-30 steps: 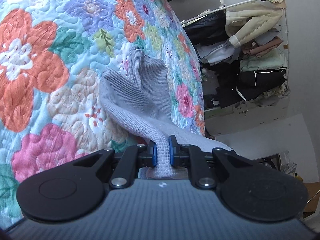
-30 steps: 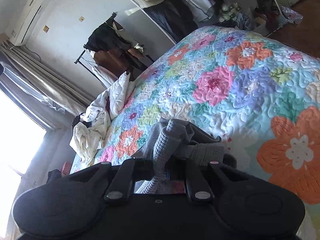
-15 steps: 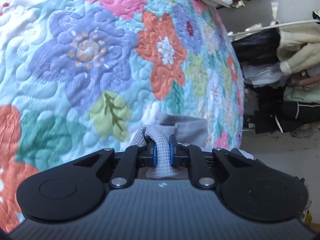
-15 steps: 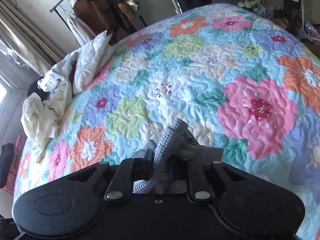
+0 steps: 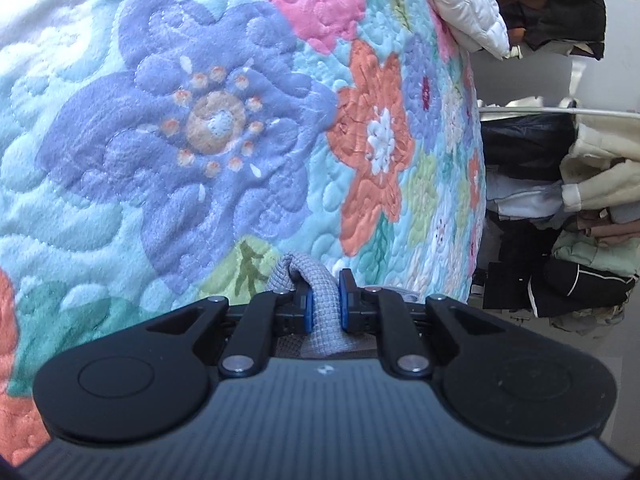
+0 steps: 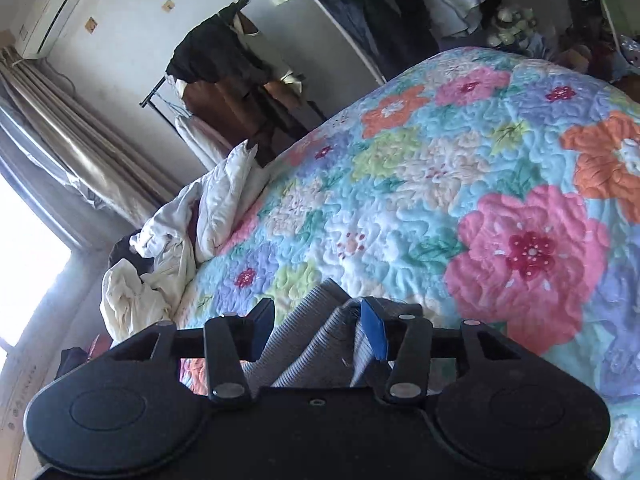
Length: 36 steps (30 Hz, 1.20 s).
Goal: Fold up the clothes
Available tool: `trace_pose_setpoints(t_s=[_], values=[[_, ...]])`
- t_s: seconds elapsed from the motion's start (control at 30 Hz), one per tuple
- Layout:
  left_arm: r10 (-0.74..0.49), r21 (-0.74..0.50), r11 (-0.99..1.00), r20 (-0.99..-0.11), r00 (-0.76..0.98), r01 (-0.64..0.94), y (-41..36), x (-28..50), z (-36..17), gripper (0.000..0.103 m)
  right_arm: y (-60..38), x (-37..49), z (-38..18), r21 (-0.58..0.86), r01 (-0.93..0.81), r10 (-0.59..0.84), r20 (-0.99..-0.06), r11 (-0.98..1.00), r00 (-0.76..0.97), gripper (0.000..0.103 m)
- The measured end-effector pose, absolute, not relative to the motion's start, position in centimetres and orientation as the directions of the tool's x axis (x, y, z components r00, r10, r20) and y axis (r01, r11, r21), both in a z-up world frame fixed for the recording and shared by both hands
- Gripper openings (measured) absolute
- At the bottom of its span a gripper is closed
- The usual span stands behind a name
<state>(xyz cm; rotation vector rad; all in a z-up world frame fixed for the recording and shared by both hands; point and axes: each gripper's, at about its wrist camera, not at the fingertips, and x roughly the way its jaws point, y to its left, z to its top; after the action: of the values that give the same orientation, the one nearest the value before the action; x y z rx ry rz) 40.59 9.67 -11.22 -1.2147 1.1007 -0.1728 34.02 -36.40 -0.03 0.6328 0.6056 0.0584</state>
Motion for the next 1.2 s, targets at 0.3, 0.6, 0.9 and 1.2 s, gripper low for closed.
trace_pose_setpoints(t_s=[0.3, 0.6, 0.9, 1.2], values=[[-0.652, -0.834, 0.344, -0.543, 0.529, -0.432, 9.8, 41.2, -11.8, 0.014, -33.8, 32.1, -2.2, 0.284, 0.056, 0.163, -0.690, 0.957, 0.705, 0.053], [-0.586, -0.840, 0.410, -0.541, 0.603, -0.355, 9.4, 37.6, -6.7, 0.022, -33.1, 34.5, -4.6, 0.126, 0.063, 0.038, -0.671, 0.990, 0.741, 0.049], [-0.558, -0.825, 0.508, -0.535, 0.634, -0.249, 6.5, 33.8, -2.3, 0.023, -35.6, 32.7, -3.2, 0.128, 0.116, -0.015, -0.606, 0.985, 0.795, 0.049], [-0.396, -0.517, 0.856, -0.661, 0.638, -0.003, 0.4, 31.7, 1.4, 0.027, -32.9, 32.8, -3.9, 0.268, -0.050, 0.225, -0.675, 0.962, 0.702, 0.049]])
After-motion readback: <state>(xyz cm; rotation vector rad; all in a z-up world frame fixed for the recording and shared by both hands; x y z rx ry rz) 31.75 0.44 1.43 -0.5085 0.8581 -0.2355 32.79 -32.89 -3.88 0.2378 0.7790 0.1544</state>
